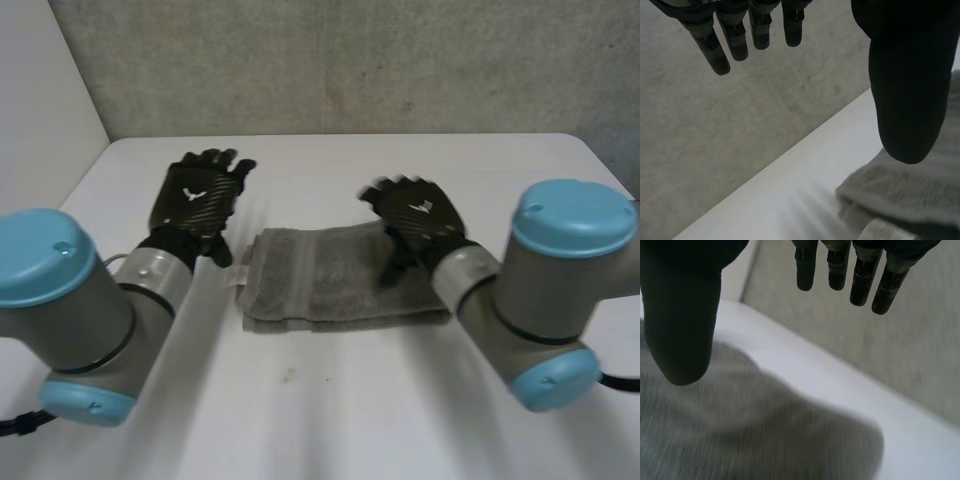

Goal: Fold the towel.

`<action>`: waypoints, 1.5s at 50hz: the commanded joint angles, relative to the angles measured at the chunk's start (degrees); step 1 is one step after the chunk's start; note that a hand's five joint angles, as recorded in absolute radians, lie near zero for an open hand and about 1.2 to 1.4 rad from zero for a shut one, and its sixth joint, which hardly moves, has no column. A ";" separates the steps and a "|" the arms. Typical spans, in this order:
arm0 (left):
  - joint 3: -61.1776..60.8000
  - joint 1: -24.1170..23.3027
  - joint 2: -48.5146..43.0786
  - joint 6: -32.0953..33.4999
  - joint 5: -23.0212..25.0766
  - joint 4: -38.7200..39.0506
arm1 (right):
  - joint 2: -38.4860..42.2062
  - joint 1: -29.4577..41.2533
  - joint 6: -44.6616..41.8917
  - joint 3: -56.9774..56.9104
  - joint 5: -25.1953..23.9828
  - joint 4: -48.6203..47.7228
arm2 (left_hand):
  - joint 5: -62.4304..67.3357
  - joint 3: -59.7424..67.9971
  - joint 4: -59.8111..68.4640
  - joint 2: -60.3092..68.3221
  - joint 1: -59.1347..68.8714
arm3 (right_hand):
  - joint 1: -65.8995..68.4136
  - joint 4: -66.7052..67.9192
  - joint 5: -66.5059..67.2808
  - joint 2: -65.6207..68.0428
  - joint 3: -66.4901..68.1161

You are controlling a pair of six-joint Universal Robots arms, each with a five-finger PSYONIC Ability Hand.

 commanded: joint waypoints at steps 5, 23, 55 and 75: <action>6.64 -3.19 -6.76 -1.07 -0.18 -0.48 | 6.49 -7.62 -1.50 6.27 -0.37 2.20 | -1.74 0.63 0.65 0.76 0.03 | 28.21 26.81 26.83 27.37 27.87; 3.47 -1.96 -2.89 -1.15 -0.70 -0.48 | 4.31 4.16 -25.51 -3.05 6.31 -16.62 | -1.95 0.41 0.44 0.54 -0.18 | 68.10 66.70 66.72 67.27 67.76; 5.40 -0.02 -1.22 -10.99 -0.62 -0.66 | -0.87 6.72 1.69 -0.06 -2.56 -12.50 | -1.95 0.41 0.44 0.54 -0.18 | -1.90 -3.30 -3.28 -2.73 -2.24; 17.97 -7.32 -15.10 -24.80 -1.23 -20.17 | 11.41 -0.15 11.15 -13.50 -9.68 8.33 | -1.40 0.97 0.99 1.09 0.37 | -1.90 -3.30 -3.28 -2.73 -2.24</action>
